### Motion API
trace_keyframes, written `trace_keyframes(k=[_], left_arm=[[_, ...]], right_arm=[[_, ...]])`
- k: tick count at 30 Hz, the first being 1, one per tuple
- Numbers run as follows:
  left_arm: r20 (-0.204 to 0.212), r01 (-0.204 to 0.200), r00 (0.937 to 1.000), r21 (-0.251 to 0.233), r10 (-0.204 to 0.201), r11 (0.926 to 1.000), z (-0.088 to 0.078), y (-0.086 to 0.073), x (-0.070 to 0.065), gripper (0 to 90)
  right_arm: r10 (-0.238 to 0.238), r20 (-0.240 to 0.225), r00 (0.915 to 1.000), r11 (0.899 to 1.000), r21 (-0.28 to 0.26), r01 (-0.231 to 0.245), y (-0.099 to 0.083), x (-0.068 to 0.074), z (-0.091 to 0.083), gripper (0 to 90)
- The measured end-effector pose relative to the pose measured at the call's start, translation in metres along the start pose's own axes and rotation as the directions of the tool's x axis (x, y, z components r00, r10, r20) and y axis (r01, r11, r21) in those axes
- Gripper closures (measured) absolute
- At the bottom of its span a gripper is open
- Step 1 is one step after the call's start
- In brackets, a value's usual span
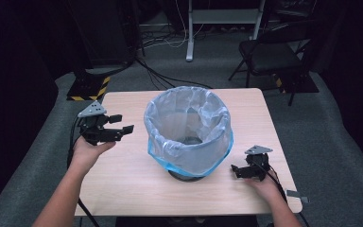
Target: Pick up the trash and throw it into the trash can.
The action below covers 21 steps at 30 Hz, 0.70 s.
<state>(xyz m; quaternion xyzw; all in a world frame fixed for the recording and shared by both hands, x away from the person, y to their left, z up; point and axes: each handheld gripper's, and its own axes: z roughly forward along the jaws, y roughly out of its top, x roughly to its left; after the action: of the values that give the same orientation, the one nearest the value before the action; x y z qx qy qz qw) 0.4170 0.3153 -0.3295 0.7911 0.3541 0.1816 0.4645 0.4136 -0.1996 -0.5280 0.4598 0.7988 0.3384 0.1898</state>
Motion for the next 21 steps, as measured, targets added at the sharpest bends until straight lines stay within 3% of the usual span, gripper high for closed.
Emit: trace_keyframes(k=[7, 21], left_arm=[[-0.008, 0.005, 1.0000, 0.006, -0.004, 1.0000, 0.005, -0.024, 0.005, 31.5], [-0.018, 0.054, 0.9984, 0.016, -0.054, 0.9984, 0.019, -0.065, 0.014, 31.8]], right_arm=[[0.000, 0.000, 1.0000, 1.000, 0.000, 0.000, 0.000, 0.000, 0.000, 2.6], [0.000, -0.002, 1.0000, 1.000, -0.001, 0.000, 0.000, 0.000, 0.000, 2.6]])
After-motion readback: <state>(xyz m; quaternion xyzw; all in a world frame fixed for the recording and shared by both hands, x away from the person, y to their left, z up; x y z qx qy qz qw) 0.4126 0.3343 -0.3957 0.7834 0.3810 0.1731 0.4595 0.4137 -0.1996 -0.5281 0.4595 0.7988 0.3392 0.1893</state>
